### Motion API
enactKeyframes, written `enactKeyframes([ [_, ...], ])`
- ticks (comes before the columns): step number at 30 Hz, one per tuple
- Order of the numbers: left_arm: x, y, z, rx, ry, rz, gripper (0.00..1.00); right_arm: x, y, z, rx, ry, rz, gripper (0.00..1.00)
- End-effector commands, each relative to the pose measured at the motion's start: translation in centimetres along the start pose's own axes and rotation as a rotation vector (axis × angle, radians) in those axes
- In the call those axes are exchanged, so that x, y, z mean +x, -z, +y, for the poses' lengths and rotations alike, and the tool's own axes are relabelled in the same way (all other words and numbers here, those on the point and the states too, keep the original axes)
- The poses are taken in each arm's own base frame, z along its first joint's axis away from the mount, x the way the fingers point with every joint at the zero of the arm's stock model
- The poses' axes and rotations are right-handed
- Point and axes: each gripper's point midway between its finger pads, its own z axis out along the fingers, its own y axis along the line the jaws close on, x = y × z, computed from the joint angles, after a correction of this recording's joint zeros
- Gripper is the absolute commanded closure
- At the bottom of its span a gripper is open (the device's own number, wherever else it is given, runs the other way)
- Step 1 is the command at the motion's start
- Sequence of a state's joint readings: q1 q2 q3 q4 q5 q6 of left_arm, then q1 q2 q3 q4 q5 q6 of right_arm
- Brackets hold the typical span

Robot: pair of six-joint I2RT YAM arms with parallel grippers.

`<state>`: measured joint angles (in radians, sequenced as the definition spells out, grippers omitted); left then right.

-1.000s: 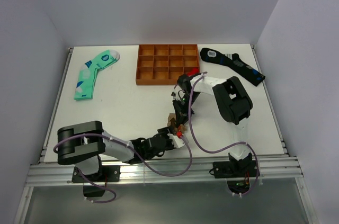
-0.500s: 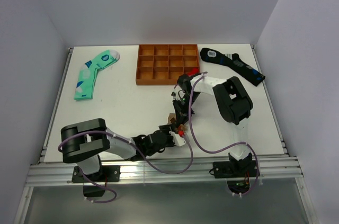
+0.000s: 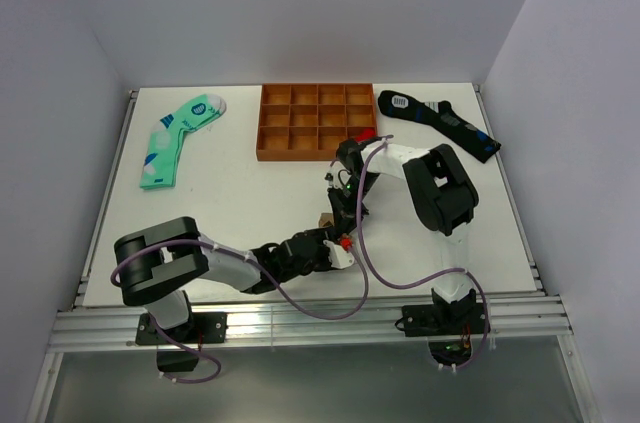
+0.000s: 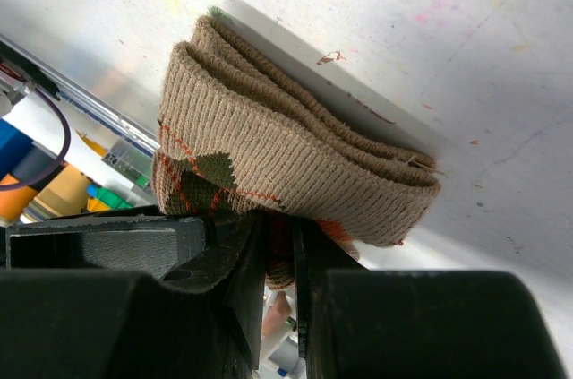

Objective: Roll the socks
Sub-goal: Roll the sock at the center of the board.

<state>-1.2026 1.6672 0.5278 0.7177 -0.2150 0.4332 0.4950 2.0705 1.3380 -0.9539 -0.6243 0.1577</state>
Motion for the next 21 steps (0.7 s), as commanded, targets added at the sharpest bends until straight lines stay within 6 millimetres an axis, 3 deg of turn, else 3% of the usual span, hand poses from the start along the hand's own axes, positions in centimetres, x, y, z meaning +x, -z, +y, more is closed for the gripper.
enactKeyframes([
  [1, 0.3, -0.6, -0.1, 0.029, -0.028, 0.019, 0.42, -2.4, -1.6, -8.8, 0.371, 0.085, -0.071, 0.96],
  [12, 2.6, -0.2, -0.3, 0.061, -0.03, 0.088, 0.42, -2.4, -1.5, -8.8, 0.38, 0.086, -0.077, 0.97],
  [21, 2.8, 0.4, 0.1, 0.082, -0.016, 0.112, 0.4, -2.4, -1.5, -8.9, 0.383, 0.086, -0.077, 0.97],
])
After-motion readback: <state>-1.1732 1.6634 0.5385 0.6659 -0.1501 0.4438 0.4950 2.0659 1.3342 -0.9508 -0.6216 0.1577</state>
